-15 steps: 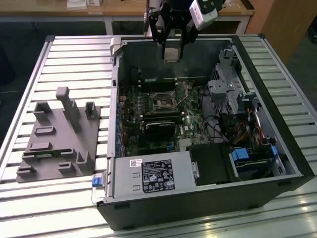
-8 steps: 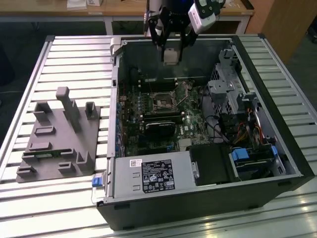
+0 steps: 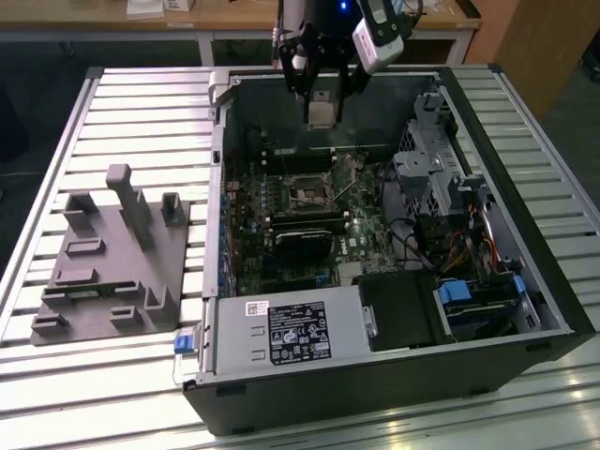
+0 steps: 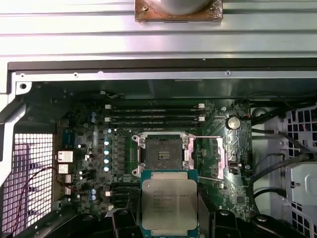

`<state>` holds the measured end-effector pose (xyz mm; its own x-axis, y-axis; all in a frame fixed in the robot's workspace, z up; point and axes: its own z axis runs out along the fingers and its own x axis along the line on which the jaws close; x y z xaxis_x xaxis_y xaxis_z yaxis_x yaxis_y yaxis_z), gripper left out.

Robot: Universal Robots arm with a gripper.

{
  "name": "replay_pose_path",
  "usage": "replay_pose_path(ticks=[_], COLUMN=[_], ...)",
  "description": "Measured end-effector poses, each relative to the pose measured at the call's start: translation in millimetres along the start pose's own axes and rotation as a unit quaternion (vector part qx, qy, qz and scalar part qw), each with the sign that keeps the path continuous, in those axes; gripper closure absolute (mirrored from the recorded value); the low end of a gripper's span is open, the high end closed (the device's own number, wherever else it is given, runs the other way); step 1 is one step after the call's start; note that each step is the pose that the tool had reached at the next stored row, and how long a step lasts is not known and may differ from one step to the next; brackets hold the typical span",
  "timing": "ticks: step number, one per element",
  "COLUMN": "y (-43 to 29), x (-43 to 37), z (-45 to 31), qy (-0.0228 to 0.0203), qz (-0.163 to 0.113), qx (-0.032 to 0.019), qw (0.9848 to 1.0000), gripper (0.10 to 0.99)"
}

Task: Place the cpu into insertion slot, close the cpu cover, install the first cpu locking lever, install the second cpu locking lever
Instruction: 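Place the cpu into insertion slot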

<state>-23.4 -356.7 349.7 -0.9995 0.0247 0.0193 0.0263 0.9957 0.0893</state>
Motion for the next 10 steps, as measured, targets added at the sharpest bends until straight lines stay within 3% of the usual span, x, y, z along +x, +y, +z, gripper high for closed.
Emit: replay_pose_path(ticks=[10], y=[0.2], x=[0.1], z=[6.5], qy=[0.0], qz=[0.0], qx=[0.0], qw=[1.0], gripper=[0.545])
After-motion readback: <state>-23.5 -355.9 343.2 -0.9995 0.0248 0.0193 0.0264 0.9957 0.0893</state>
